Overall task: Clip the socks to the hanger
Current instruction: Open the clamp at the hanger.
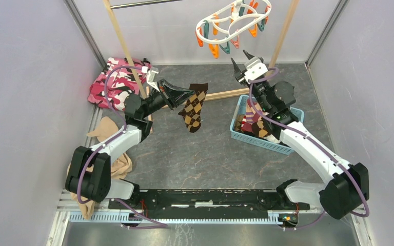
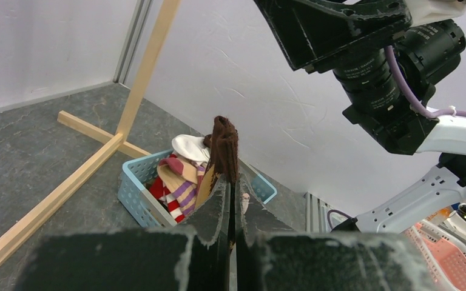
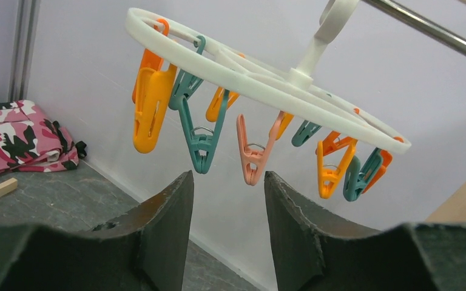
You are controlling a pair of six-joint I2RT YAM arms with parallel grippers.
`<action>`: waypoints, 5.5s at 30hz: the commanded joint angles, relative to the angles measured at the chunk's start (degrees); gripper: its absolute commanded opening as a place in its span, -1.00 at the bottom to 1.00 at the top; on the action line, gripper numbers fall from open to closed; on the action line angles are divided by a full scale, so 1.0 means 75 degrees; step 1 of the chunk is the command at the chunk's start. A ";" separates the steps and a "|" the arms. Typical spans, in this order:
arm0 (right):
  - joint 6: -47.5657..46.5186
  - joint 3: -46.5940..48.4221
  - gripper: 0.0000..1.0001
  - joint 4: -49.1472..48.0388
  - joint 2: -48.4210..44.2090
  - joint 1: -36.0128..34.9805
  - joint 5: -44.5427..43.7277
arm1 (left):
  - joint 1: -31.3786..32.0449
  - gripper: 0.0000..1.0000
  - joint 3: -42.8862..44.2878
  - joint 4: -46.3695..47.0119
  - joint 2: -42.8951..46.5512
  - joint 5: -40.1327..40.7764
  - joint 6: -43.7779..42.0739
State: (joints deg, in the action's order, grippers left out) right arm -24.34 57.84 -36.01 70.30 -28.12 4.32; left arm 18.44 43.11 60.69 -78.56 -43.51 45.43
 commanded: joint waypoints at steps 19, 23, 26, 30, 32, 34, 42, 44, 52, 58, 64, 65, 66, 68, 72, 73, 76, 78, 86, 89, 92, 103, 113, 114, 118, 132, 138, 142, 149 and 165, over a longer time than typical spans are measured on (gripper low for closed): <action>-0.0235 0.1001 0.01 -0.0909 0.0969 -0.0013 -0.0729 | -0.0021 -0.96 0.0369 -0.0052 -0.0199 0.0069 -0.0637; -0.0339 0.1254 0.04 -0.0877 0.1193 -0.0020 -0.0993 | -0.0032 -0.96 0.0343 -0.0092 -0.0170 0.0065 -0.0678; -0.0478 0.1333 0.06 -0.0844 0.1273 -0.0018 -0.1072 | -0.0046 -0.96 0.0328 -0.0111 -0.0153 0.0068 -0.0700; -0.0581 0.1397 0.11 -0.0801 0.1380 -0.0018 -0.1037 | -0.0062 -0.96 0.0343 -0.0105 -0.0185 0.0071 -0.0725; -0.0642 0.1419 0.15 -0.0834 0.1464 -0.0021 -0.1044 | -0.0062 -0.96 0.0371 -0.0111 -0.0225 0.0079 -0.0725; -0.0678 0.1465 0.17 -0.0871 0.1549 -0.0018 -0.1007 | -0.0067 -0.96 0.0386 -0.0106 -0.0234 0.0075 -0.0725; -0.0602 0.1756 0.17 -0.0899 0.1864 -0.0034 -0.0664 | -0.0094 -0.96 0.0362 -0.0110 -0.0226 0.0077 -0.0737; -0.0575 0.1821 0.17 -0.0896 0.1932 -0.0027 -0.0647 | -0.0108 -0.96 0.0350 -0.0111 -0.0227 0.0072 -0.0748; -0.0473 0.2132 0.18 -0.1057 0.2232 -0.0071 -0.0658 | -0.0125 -0.96 0.0381 -0.0105 -0.0270 0.0065 -0.0760; -0.0373 0.2303 0.15 -0.1226 0.2466 -0.0112 -0.0698 | -0.0128 -0.96 0.0386 -0.0111 -0.0271 0.0059 -0.0766; -0.0214 0.2477 0.11 -0.1447 0.2671 -0.0141 -0.0699 | -0.0132 -0.96 0.0381 -0.0111 -0.0276 0.0051 -0.0772; -0.0196 0.2503 0.11 -0.1467 0.2696 -0.0163 -0.0702 | -0.0127 -0.96 0.0386 -0.0108 -0.0282 0.0058 -0.0772; -0.0140 0.2535 0.10 -0.1500 0.2725 -0.0175 -0.0704 | -0.0126 -0.96 0.0381 -0.0111 -0.0282 0.0057 -0.0772; -0.0058 0.2587 0.09 -0.1544 0.2776 -0.0195 -0.0722 | -0.0126 -0.96 0.0387 -0.0111 -0.0268 0.0058 -0.0772; 0.0186 0.2657 0.05 -0.1632 0.2852 -0.0212 -0.0772 | -0.0132 -0.96 0.0370 -0.0111 -0.0269 0.0055 -0.0784; 0.0245 0.2680 0.04 -0.1652 0.2866 -0.0219 -0.0796 | -0.0137 -0.96 0.0375 -0.0111 -0.0265 0.0054 -0.0784; 0.0381 0.2734 -0.08 -0.1679 0.2903 -0.0210 -0.0813 | -0.0138 -0.96 0.0378 -0.0109 -0.0259 0.0052 -0.0787; 0.0442 0.2761 -0.19 -0.1670 0.2896 -0.0216 -0.0788 | -0.0138 -0.96 0.0387 -0.0111 -0.0259 0.0052 -0.0784; 0.0989 0.2764 -0.51 -0.1397 0.2730 -0.0200 -0.0763 | -0.0132 -0.96 0.0493 -0.0006 -0.0282 0.0089 -0.0590; 0.1608 0.2859 -0.61 -0.1071 0.2642 -0.0147 -0.0836 | -0.0120 -0.96 0.0636 0.0044 -0.0333 0.0169 -0.0450; 0.2368 0.2933 -0.65 -0.0673 0.2517 -0.0098 -0.0902 | -0.0098 -0.96 0.0899 -0.0221 -0.0413 0.0262 -0.0463; 0.5160 0.3875 -0.82 0.1645 0.2372 -0.0013 -0.1560 | 0.0531 -0.96 0.2059 -0.1320 -0.1007 0.0533 -0.0626; 0.6585 0.4208 -0.94 0.2771 0.2371 -0.0012 -0.1934 | 0.1062 -0.96 0.2960 -0.2374 -0.1412 0.1756 -0.1100; 0.6622 0.4205 -0.95 0.2773 0.2366 -0.0002 -0.1928 | 0.1068 -0.96 0.2988 -0.2388 -0.1443 0.1846 -0.1131; 0.6641 0.4170 -0.95 0.2726 0.2349 -0.0013 -0.1877 | 0.1069 -0.96 0.3140 -0.2241 -0.1667 0.2040 -0.1079; 0.7083 0.4123 -0.96 0.2953 0.2351 -0.0007 -0.2148 | 0.2367 -0.96 0.2497 -0.1876 -0.1191 0.5946 -0.5130; 0.7346 0.4077 -0.97 0.3157 0.2300 -0.0022 -0.2388 | 0.2895 -0.96 0.2180 -0.0100 -0.1458 0.7390 -0.6875; 0.7530 0.4132 -0.98 0.3383 0.2305 -0.0024 -0.2527 | 0.3077 -0.96 0.1951 0.1048 -0.1744 0.7519 -0.7536; 0.7790 0.4172 -1.00 0.3593 0.2286 -0.0021 -0.2730 | 0.3128 -0.96 0.2126 0.1340 -0.2168 0.7097 -0.7980; 0.7980 0.3873 -1.00 0.3770 0.2054 -0.0021 -0.3091 | 0.3791 -0.96 0.3026 0.1025 -0.2797 0.7212 -0.8836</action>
State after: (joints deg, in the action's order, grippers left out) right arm 33.30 87.39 -11.62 87.66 -28.38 -15.70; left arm 46.11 61.73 66.08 -98.45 8.97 -16.64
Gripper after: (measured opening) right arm 0.322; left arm 0.043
